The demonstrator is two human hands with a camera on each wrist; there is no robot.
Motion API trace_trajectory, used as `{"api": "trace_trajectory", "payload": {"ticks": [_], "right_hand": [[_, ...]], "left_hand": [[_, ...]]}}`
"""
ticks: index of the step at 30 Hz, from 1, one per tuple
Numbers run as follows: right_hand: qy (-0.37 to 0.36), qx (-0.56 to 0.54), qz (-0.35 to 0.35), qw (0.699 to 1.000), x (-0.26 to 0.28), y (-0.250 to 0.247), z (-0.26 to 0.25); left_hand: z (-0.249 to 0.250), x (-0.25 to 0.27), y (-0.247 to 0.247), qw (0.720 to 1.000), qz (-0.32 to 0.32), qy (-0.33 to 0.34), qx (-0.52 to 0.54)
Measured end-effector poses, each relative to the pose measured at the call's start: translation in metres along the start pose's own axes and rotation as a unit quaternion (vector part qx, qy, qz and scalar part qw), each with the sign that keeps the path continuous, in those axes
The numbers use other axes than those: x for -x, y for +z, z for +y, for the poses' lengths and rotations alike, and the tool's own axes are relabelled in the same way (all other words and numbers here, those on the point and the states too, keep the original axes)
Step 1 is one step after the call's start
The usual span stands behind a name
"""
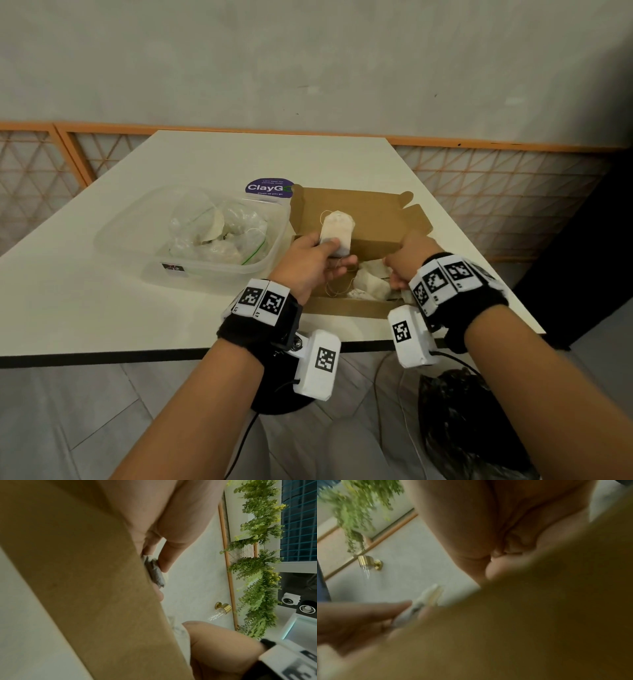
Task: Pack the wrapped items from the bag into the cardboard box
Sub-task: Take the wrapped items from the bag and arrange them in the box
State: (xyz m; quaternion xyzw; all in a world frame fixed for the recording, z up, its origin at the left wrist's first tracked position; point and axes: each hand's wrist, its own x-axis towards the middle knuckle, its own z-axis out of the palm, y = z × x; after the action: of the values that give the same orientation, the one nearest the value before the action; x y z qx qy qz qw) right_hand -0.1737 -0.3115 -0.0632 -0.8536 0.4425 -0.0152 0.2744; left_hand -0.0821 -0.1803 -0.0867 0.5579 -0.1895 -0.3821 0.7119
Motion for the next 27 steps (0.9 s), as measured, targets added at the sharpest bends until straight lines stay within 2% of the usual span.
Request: {"api": "trace_trajectory", "payload": {"ticks": [5, 9, 12, 14, 17, 20, 24, 27], "right_hand": [[0.005, 0.144, 0.002, 0.99, 0.001, 0.009, -0.005], [0.01, 0.155, 0.008, 0.988, 0.003, 0.008, -0.01], [-0.024, 0.103, 0.016, 0.994, 0.002, 0.003, -0.007], [-0.068, 0.016, 0.038, 0.997, 0.006, -0.007, -0.007], [-0.115, -0.066, 0.062, 0.989, 0.005, -0.025, -0.007], [-0.125, -0.167, 0.066, 0.976, -0.003, -0.037, -0.011], [-0.114, -0.25, 0.013, 0.961, -0.007, -0.046, -0.019], [-0.141, -0.219, -0.035, 0.965, -0.004, -0.049, -0.028]], "left_hand": [[0.0, 0.001, 0.0, 1.0, -0.003, 0.001, 0.001], [0.001, 0.001, 0.0, 1.0, -0.001, 0.002, 0.008], [0.001, 0.002, -0.001, 1.0, 0.003, 0.004, 0.012], [0.001, 0.002, -0.001, 1.0, 0.007, 0.008, 0.013], [0.001, 0.003, -0.001, 1.0, 0.004, 0.012, 0.01], [0.002, 0.005, -0.001, 1.0, -0.016, 0.014, 0.008], [0.003, 0.008, -0.003, 0.998, -0.055, 0.013, -0.009], [0.002, 0.008, -0.003, 0.998, -0.063, 0.009, -0.03]]}}
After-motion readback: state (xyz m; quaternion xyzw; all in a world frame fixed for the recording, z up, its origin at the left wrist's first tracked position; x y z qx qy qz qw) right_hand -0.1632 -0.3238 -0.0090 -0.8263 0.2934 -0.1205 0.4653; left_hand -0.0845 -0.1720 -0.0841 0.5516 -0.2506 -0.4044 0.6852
